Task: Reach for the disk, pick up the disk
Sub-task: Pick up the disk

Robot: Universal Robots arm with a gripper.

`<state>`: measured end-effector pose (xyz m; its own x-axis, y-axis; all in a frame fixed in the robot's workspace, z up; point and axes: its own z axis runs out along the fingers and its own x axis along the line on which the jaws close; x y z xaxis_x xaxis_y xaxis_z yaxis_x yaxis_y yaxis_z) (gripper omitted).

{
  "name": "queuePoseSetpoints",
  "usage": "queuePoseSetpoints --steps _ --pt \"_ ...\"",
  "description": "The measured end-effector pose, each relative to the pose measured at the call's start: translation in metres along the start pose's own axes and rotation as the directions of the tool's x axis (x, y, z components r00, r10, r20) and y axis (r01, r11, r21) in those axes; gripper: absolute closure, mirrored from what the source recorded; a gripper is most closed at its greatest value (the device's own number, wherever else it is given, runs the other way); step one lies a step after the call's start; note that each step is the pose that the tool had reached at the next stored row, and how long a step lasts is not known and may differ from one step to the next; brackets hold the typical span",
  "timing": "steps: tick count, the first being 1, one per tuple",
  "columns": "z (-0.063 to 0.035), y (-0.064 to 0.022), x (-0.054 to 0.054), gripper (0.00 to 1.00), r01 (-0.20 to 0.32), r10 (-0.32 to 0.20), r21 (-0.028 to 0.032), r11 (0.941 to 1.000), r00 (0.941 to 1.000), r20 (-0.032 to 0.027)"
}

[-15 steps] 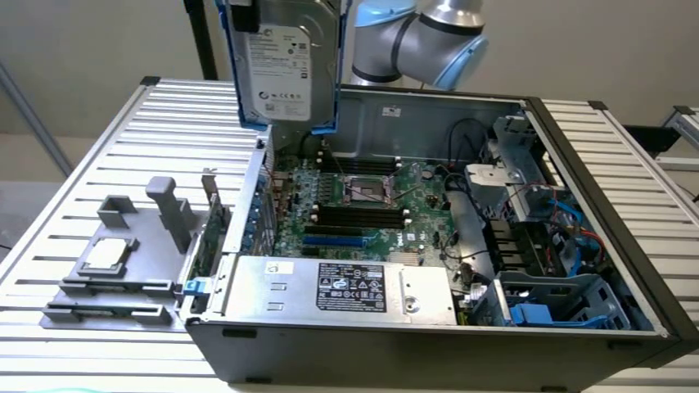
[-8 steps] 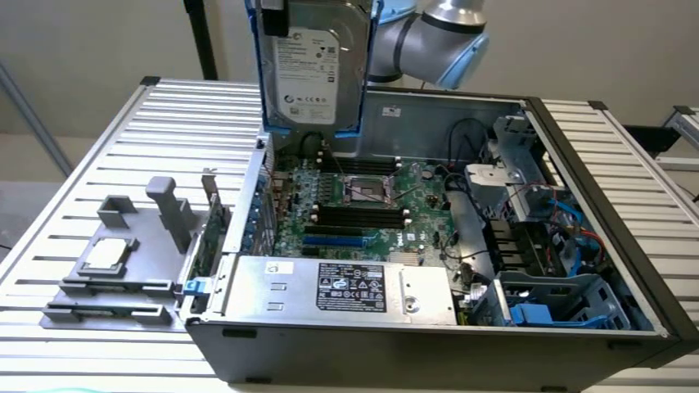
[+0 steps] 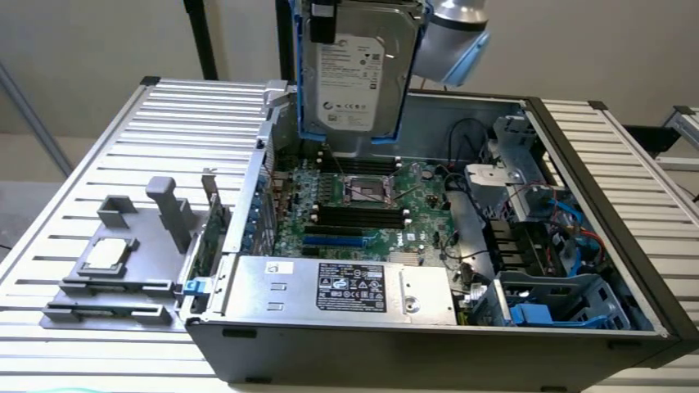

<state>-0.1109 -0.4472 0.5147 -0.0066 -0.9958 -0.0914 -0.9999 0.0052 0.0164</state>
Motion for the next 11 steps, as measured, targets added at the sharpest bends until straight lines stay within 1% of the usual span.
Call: queuePoseSetpoints --steps 6,11 --pt "-0.0028 -0.0273 0.009 0.67 0.000 0.000 -0.0001 1.0000 1.0000 0.0050" --pt "-0.0053 -0.0483 0.018 0.67 0.000 0.000 0.0000 1.0000 1.0000 0.0090"
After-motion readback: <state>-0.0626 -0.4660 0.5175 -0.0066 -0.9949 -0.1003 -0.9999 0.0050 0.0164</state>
